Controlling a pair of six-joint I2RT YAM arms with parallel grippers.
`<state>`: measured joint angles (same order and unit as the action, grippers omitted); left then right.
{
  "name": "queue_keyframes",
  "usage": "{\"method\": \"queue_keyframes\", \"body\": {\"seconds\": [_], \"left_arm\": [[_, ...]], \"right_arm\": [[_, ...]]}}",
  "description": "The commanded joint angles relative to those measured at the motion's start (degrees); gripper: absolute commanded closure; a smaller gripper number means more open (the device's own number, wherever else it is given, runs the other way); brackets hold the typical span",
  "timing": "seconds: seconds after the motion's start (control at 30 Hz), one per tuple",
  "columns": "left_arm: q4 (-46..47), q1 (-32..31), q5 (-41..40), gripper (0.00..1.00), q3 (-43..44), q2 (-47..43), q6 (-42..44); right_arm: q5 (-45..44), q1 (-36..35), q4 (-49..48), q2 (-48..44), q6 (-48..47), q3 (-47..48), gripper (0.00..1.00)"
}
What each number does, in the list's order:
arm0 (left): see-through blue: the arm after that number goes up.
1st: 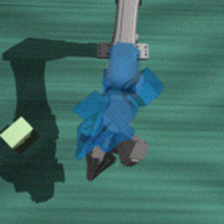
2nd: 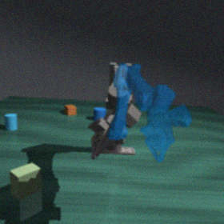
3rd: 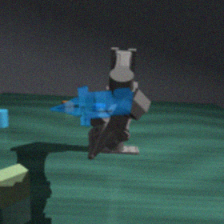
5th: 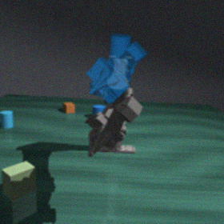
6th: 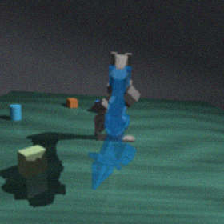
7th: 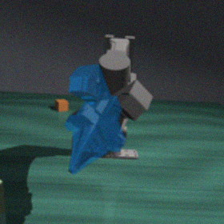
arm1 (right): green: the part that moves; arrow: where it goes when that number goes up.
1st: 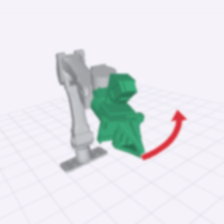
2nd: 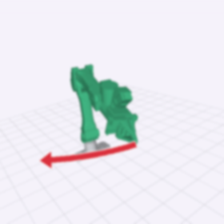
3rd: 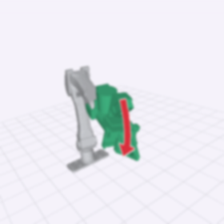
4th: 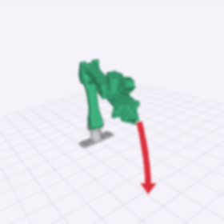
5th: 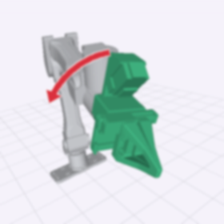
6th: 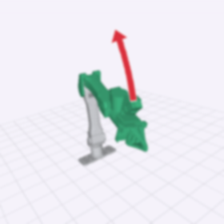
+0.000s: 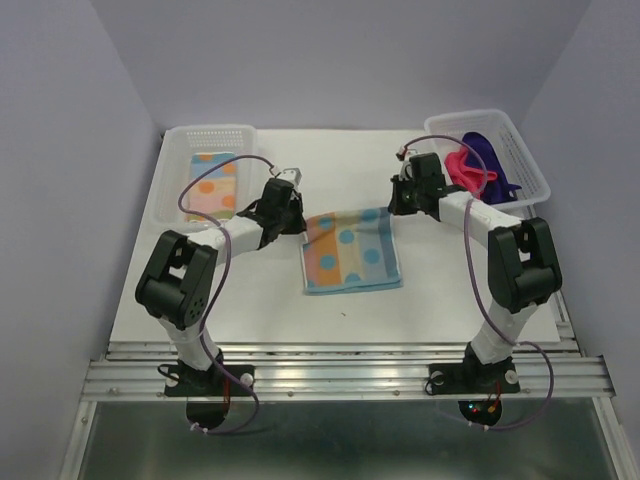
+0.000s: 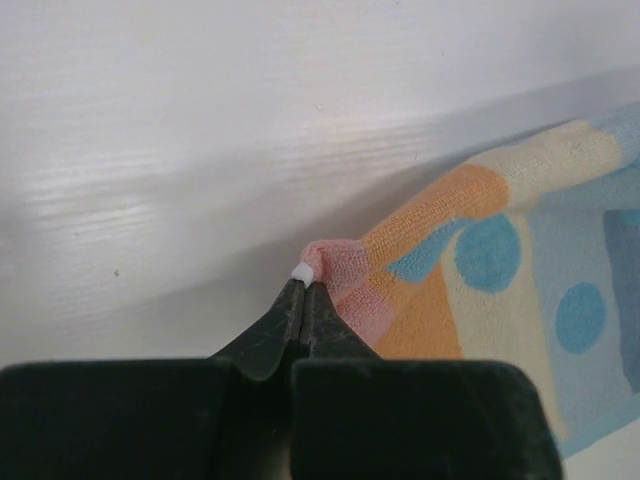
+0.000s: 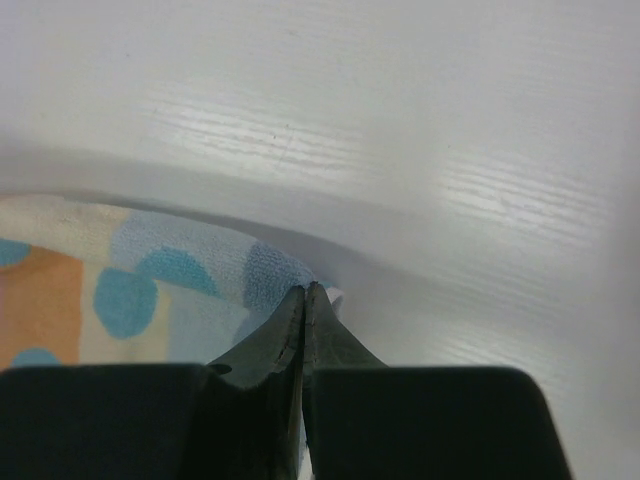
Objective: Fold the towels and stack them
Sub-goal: Fold the towel
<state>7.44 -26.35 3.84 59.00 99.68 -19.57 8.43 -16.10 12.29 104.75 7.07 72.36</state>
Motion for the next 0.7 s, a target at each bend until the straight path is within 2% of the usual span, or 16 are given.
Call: {"method": "queue_keyframes", "body": {"seconds": [0.0,0.27,0.67], "left_arm": [[3.5,-1.3,-1.4,1.00,-5.4,-6.2,-2.4],[7.8,-3.8,-1.7,1.00,-17.1,-17.4,-6.3],[9.9,-7.8,-2.1,1.00,-28.0,-27.7,-10.8]], "right_arm": [[2.2,0.4,-4.6,-6.0,3.6,-6.0,0.99],[3.7,0.3,-6.1,-13.8,7.7,-17.4,0.99],[4.8,-0.2,-1.8,-26.3,8.9,-25.9,0.99]]}}
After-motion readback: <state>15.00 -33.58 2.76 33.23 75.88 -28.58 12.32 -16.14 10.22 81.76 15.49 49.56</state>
